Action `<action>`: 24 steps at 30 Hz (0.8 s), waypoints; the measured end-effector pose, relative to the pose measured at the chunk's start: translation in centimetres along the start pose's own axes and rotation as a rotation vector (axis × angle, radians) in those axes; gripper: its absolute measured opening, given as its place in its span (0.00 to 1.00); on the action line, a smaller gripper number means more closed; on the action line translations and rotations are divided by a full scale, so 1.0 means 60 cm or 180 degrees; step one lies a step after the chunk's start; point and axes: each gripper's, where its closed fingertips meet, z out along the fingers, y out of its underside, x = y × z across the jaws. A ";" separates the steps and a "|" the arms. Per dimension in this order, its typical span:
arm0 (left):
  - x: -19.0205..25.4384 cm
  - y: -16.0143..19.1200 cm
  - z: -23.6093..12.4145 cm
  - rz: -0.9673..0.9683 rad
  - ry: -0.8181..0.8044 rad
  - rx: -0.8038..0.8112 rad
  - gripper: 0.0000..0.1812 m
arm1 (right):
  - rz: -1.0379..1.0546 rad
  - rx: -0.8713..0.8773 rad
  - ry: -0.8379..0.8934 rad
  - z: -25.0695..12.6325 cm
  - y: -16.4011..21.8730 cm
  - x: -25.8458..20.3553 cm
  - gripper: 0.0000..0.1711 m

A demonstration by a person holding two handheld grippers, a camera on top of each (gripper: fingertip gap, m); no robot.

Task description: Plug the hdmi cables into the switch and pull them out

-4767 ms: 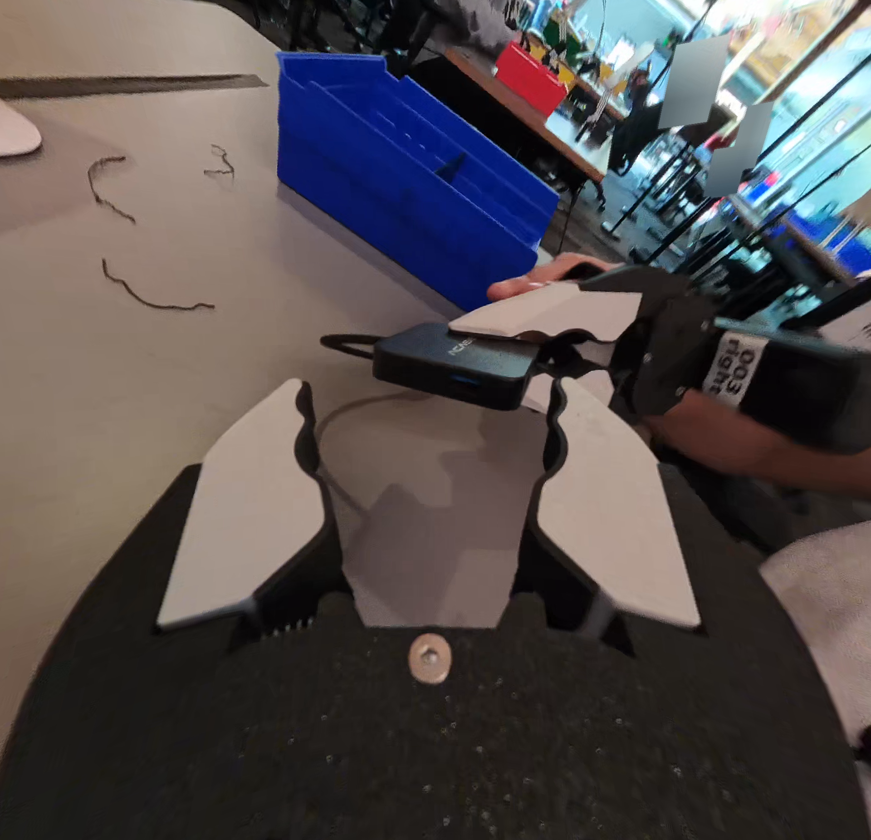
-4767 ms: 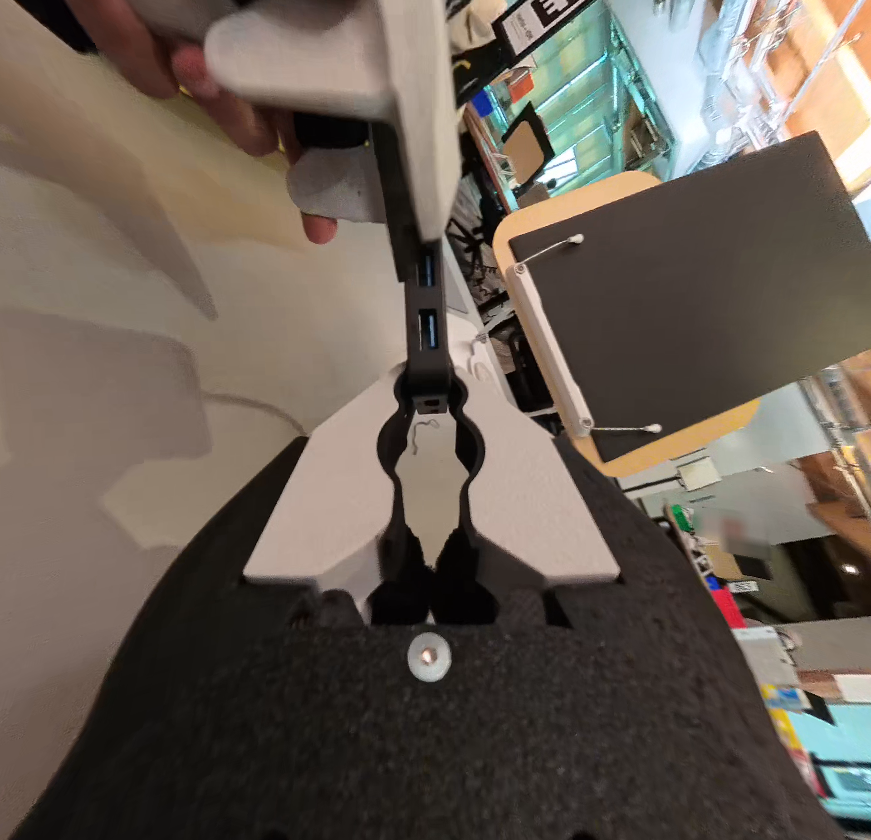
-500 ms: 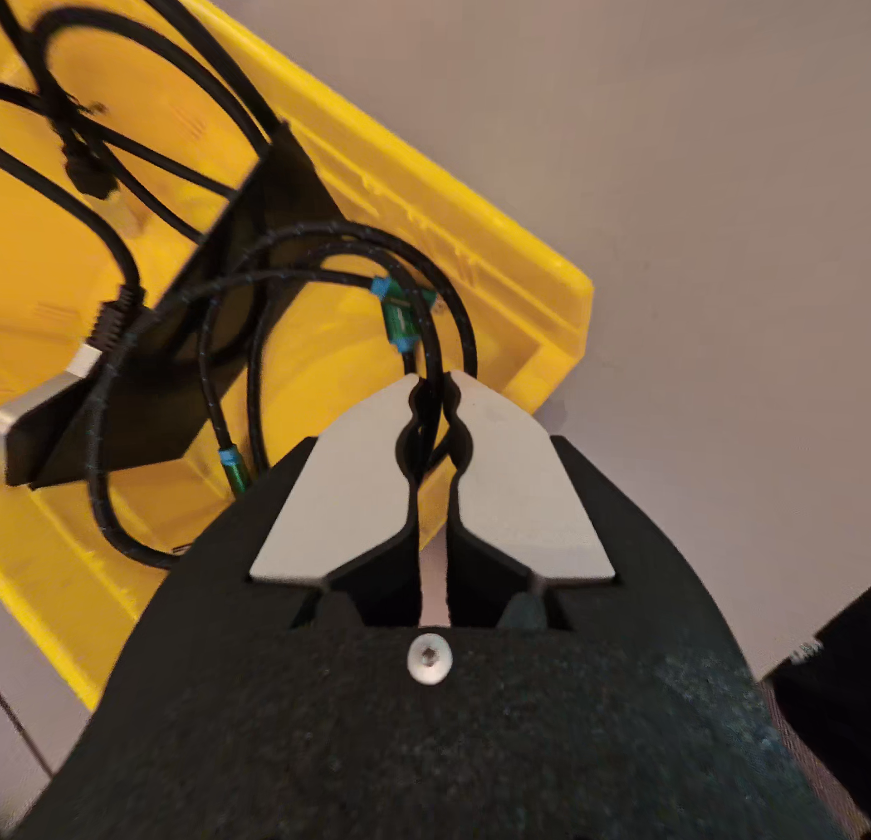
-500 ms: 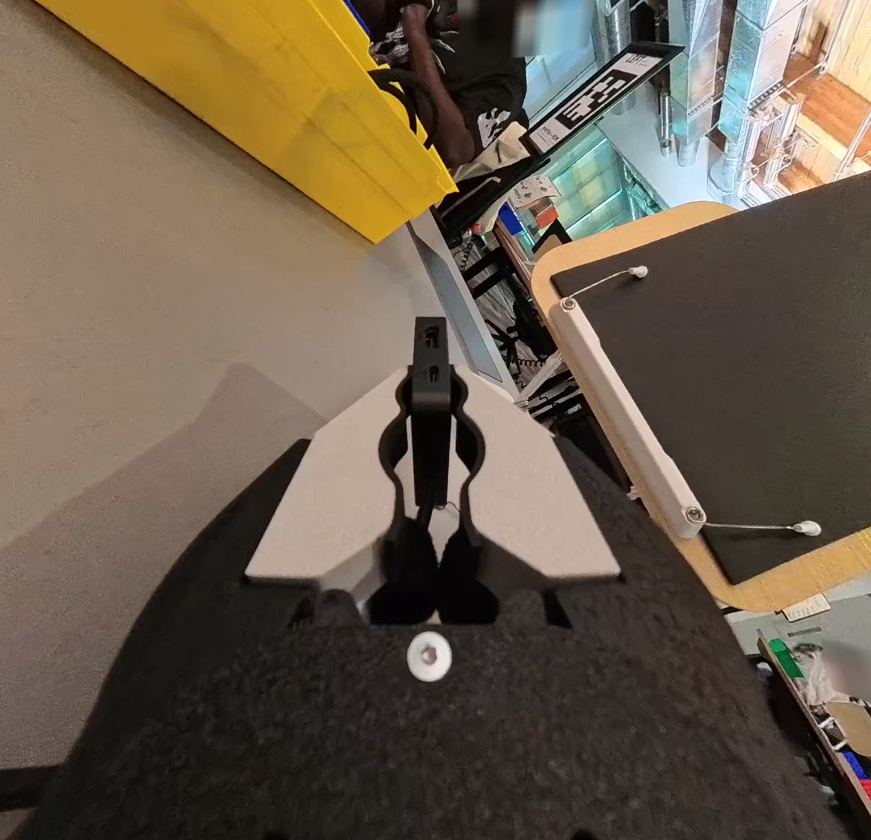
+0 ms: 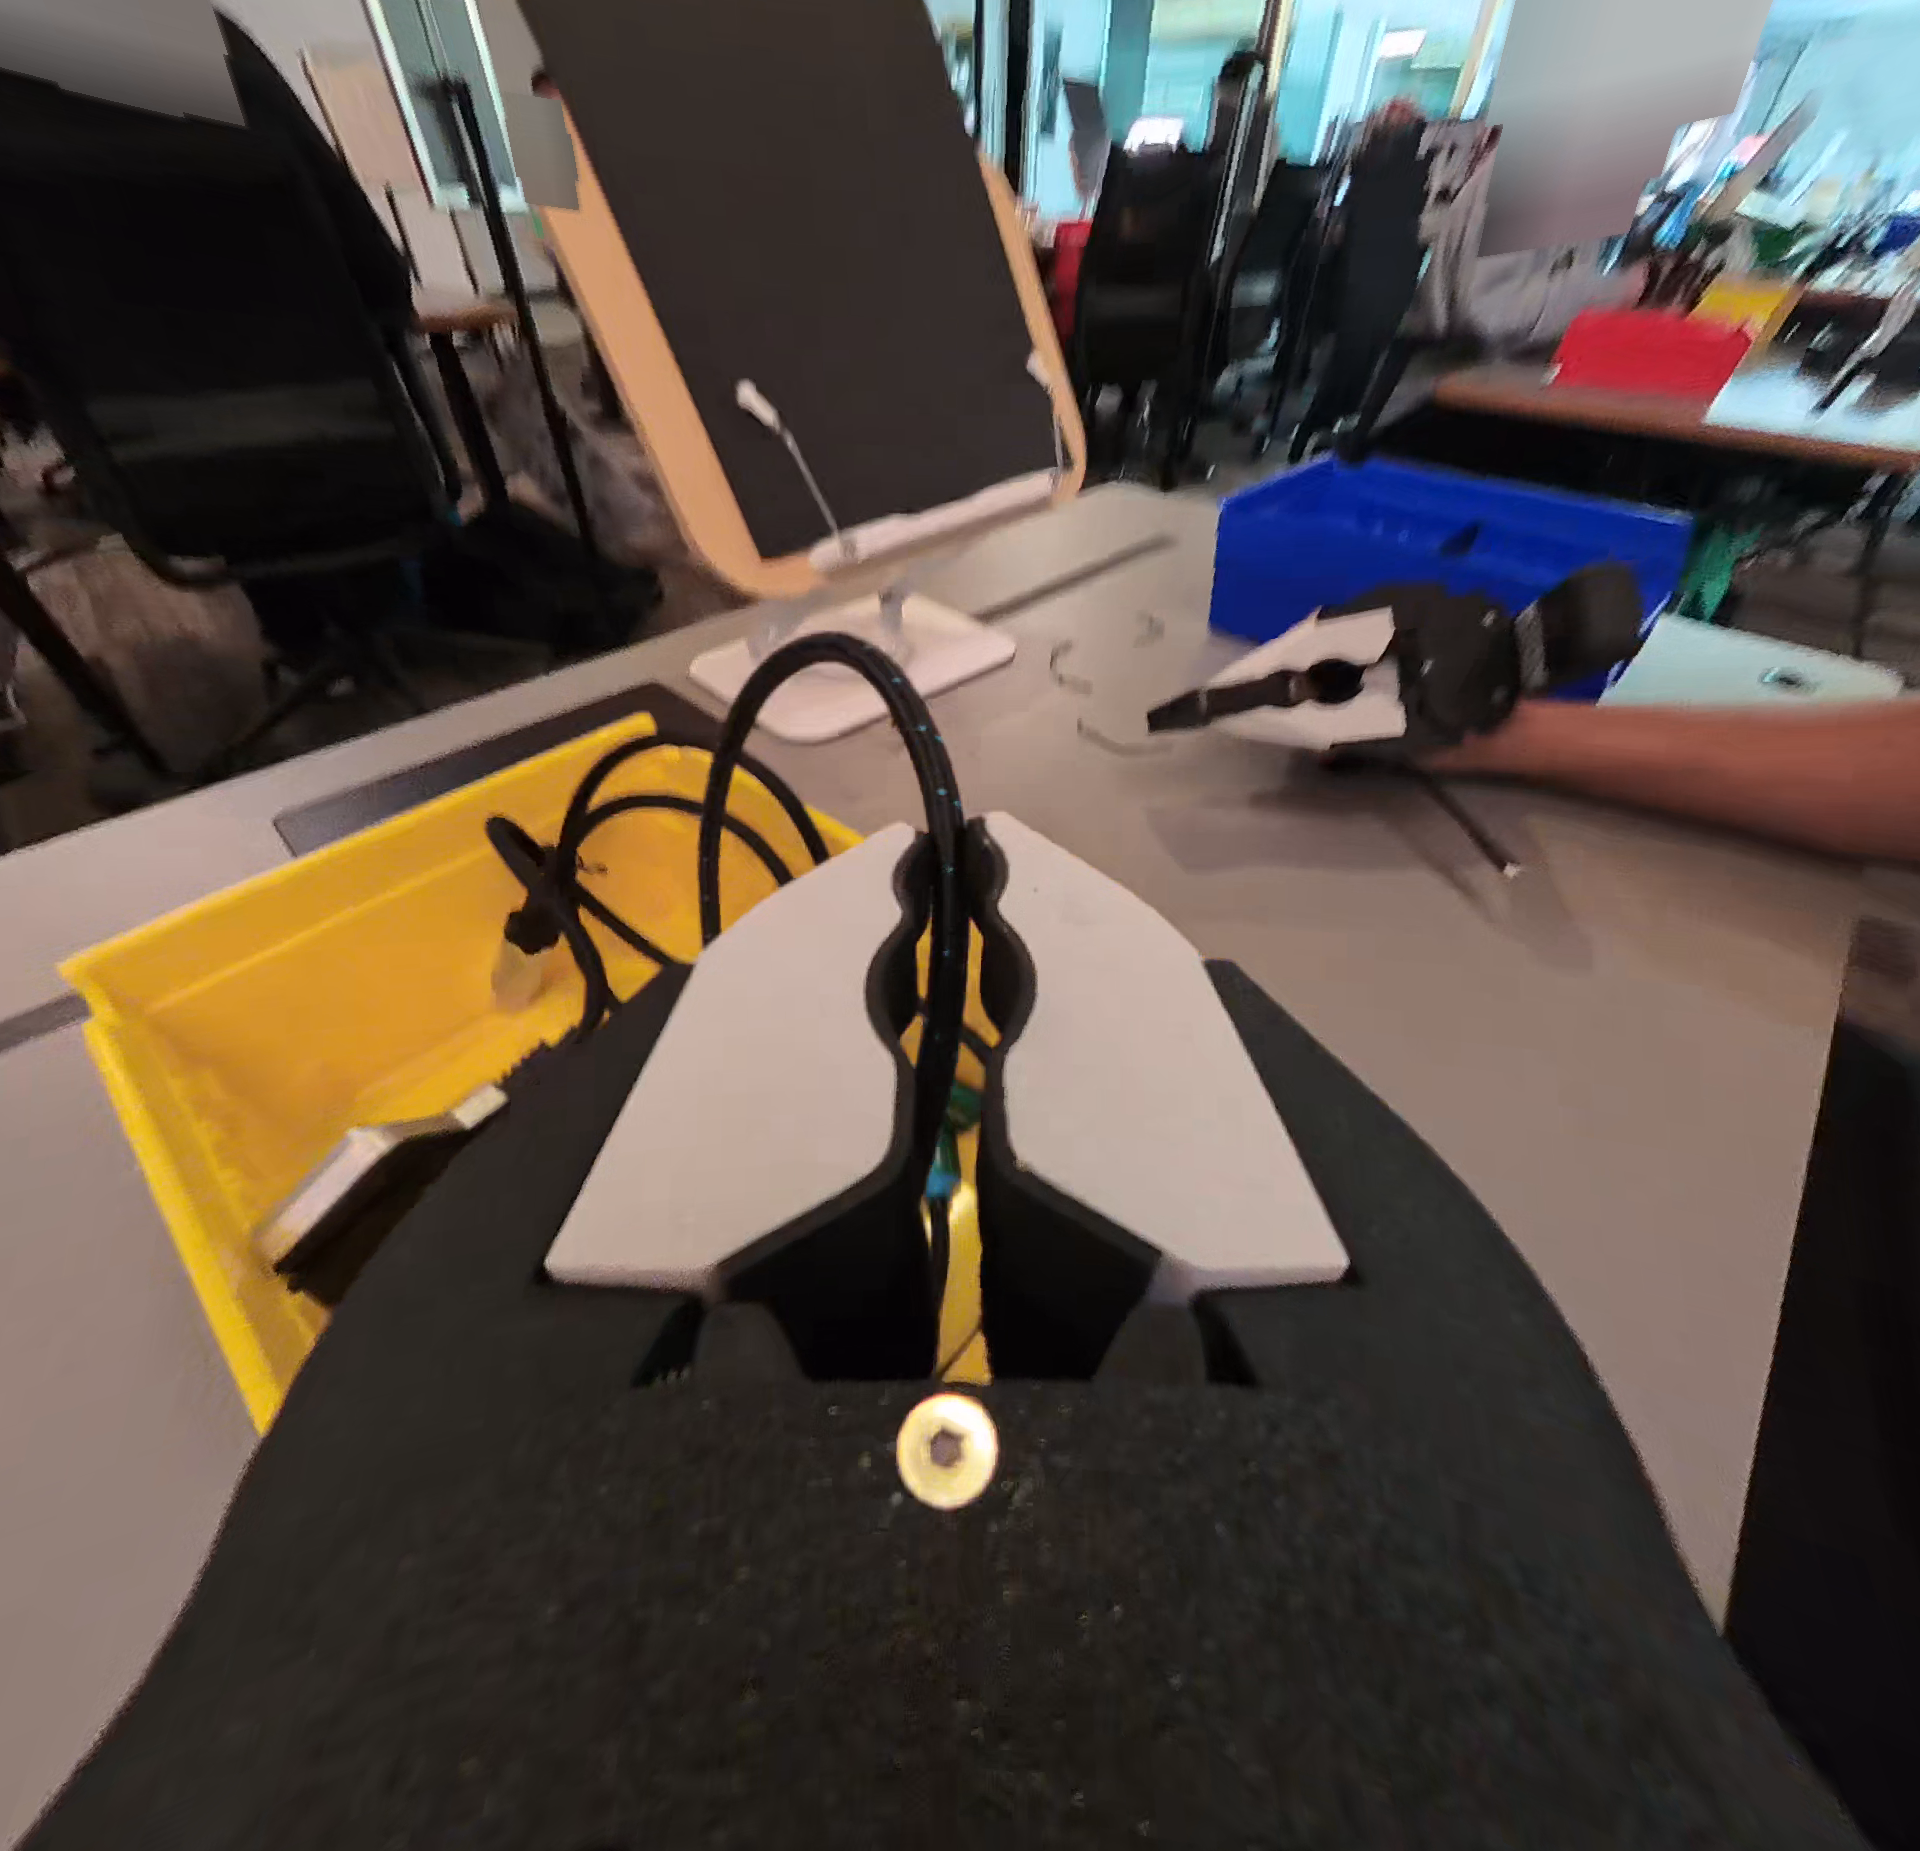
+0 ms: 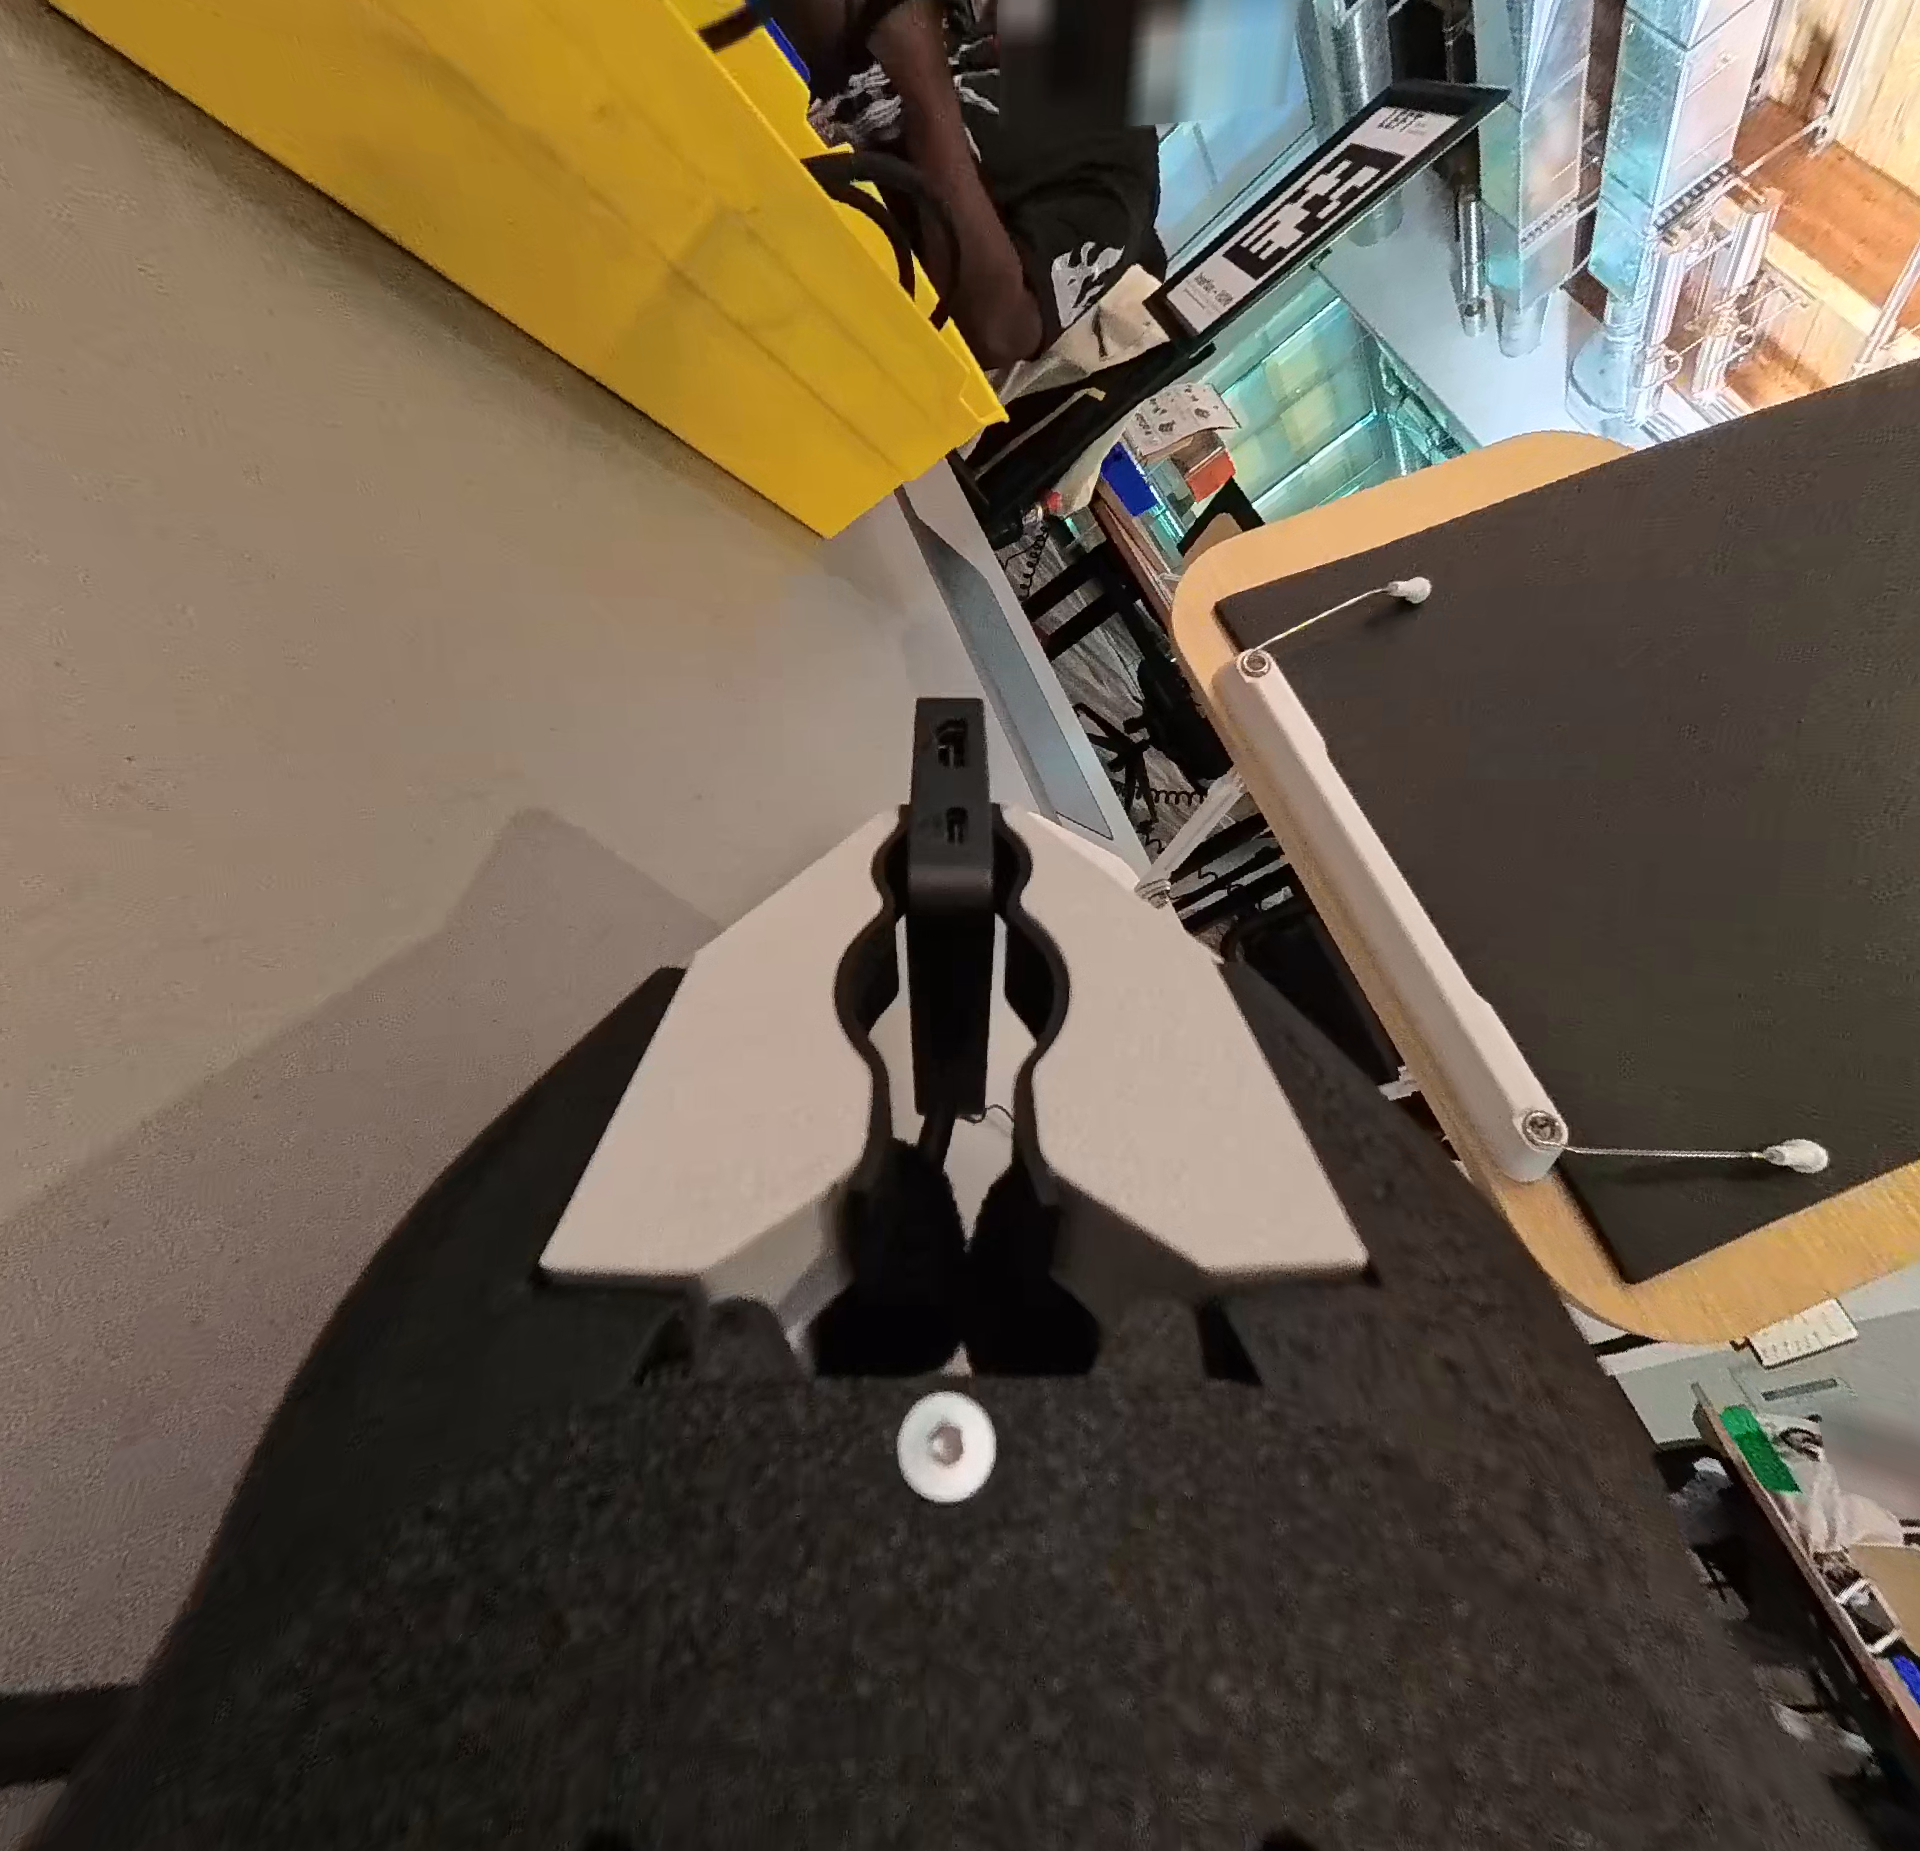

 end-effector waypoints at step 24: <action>0.131 0.076 0.109 0.1509 0.0317 -0.1604 0.03 | 0.0498 0.0094 0.0094 -0.008 0.005 0.031 0.07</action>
